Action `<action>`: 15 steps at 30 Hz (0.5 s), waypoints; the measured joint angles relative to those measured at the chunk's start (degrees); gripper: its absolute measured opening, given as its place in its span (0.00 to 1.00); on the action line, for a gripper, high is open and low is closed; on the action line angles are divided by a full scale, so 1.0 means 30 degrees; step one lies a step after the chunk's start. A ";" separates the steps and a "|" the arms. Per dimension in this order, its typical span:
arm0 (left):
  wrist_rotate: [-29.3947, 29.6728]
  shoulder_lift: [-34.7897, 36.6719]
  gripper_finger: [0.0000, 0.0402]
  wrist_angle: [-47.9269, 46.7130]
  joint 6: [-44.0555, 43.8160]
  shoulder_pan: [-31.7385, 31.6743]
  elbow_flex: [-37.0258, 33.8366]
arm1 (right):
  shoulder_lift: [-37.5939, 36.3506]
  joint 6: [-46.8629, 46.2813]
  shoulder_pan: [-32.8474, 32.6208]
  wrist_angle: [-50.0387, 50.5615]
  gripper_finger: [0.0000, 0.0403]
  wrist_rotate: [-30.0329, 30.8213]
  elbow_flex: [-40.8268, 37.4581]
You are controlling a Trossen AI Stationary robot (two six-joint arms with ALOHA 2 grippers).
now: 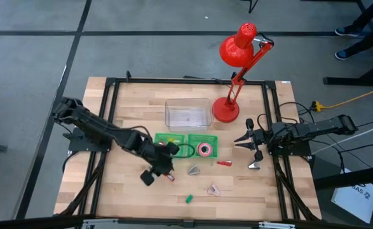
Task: Pick and place Stapler, Stapler remover, tape
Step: Put the bottom red stapler into the left green bin
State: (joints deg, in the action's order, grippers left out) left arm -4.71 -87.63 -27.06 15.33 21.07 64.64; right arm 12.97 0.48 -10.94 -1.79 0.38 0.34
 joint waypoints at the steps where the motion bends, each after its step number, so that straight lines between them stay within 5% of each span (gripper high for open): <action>1: 0.0000 -0.0147 0.25 0.0138 -0.0261 0.0180 0.0003 | 0.0007 -0.0001 0.0000 0.0003 0.18 0.0000 0.0003; 15: 0.0349 -0.3390 0.38 0.0521 -0.0909 0.1628 0.0007 | 0.0007 -0.0004 0.0000 0.0002 0.18 0.0000 0.0006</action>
State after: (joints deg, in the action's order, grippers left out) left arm -3.66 -97.80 -25.50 12.61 25.96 64.66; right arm 12.99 0.47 -10.94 -1.78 0.38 0.36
